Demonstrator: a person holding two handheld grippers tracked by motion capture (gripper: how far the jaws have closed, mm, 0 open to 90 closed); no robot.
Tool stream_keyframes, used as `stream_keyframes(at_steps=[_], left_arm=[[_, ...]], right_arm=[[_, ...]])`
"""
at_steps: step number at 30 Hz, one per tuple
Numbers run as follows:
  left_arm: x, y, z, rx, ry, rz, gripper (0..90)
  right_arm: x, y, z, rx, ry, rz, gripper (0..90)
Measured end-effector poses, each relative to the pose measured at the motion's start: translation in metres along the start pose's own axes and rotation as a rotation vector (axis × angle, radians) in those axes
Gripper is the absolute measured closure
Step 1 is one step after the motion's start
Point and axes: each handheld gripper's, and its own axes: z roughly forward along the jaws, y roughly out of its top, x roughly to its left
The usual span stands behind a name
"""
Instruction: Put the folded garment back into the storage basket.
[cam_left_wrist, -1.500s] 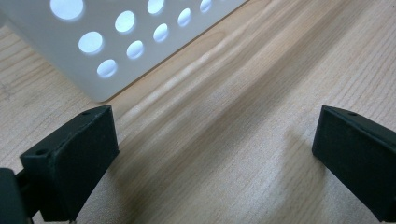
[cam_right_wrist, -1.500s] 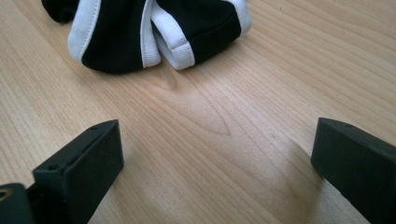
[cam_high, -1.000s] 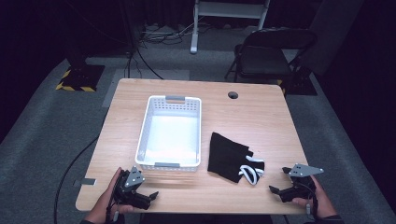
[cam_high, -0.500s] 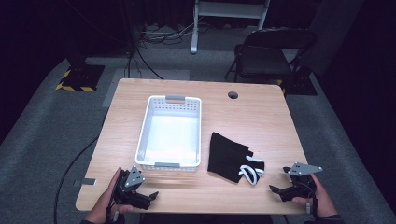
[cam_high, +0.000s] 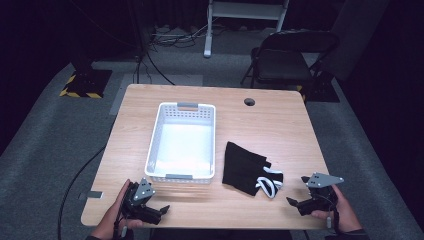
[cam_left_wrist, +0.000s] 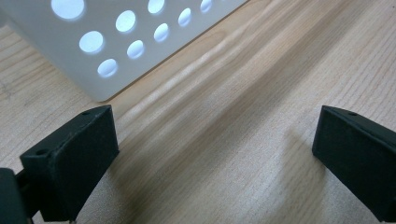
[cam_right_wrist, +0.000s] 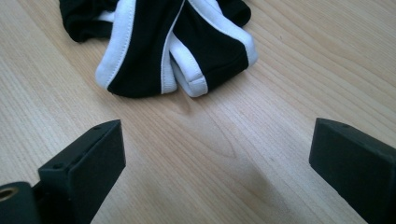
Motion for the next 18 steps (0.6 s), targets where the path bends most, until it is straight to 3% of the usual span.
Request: stream_keyframes(at_steps=[18], left_arm=[[0.000,0.000,0.000,0.000,0.000,0.000,0.2]], right_arm=[[0.003,0.011,0.000,-0.002,-0.012,-0.017,4.3]])
